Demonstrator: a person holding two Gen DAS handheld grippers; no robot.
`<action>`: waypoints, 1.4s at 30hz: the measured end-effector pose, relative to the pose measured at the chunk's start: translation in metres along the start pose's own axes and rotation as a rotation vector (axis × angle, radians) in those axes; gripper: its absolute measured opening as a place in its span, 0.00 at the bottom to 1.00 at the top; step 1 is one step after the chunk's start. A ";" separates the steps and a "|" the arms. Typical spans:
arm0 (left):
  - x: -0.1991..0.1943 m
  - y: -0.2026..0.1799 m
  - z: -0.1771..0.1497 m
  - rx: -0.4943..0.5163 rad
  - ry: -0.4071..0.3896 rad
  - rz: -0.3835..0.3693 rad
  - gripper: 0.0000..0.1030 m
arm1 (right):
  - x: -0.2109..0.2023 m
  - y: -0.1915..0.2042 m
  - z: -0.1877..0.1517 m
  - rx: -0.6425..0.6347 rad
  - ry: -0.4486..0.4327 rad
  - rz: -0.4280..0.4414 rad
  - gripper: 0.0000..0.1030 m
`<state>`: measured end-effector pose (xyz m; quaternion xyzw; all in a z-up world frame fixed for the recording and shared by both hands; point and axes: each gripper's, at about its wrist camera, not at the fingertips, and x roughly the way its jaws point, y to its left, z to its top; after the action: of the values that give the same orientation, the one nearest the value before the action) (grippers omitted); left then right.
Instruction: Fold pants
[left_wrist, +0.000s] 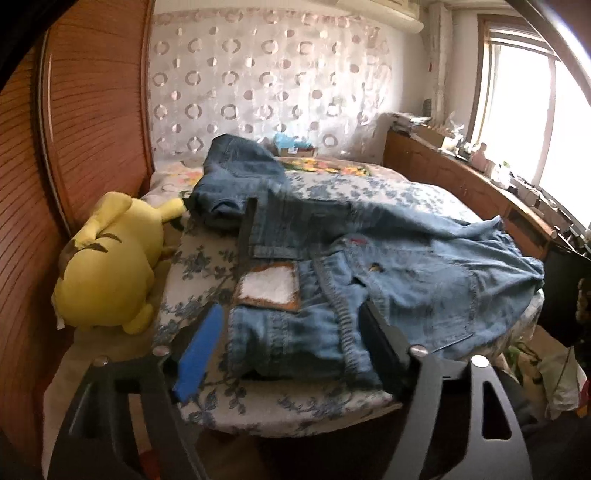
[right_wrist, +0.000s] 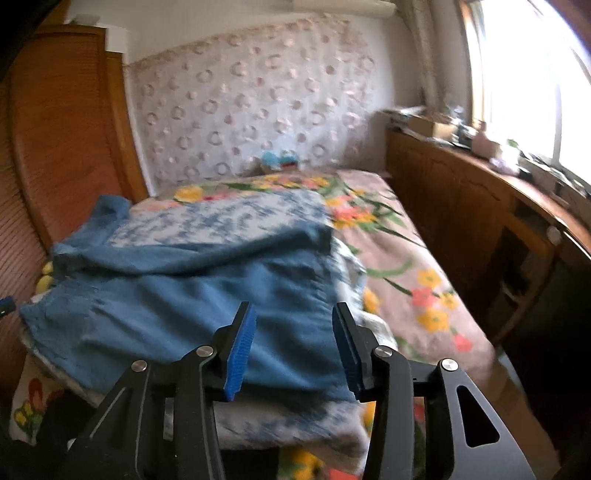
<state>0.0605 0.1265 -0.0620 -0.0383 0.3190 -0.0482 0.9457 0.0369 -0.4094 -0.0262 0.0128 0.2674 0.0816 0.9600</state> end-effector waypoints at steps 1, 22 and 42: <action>0.002 -0.004 0.001 0.006 -0.006 -0.008 0.76 | 0.004 0.007 0.002 -0.013 -0.002 0.026 0.47; 0.035 -0.070 0.022 0.085 -0.029 -0.097 0.76 | 0.168 0.129 0.059 -0.320 0.215 0.209 0.48; 0.032 -0.069 0.008 0.077 -0.002 -0.093 0.76 | 0.248 0.176 0.126 -0.407 0.206 0.006 0.01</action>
<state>0.0857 0.0547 -0.0674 -0.0168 0.3140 -0.1044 0.9435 0.2845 -0.1930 -0.0333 -0.1889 0.3422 0.1375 0.9101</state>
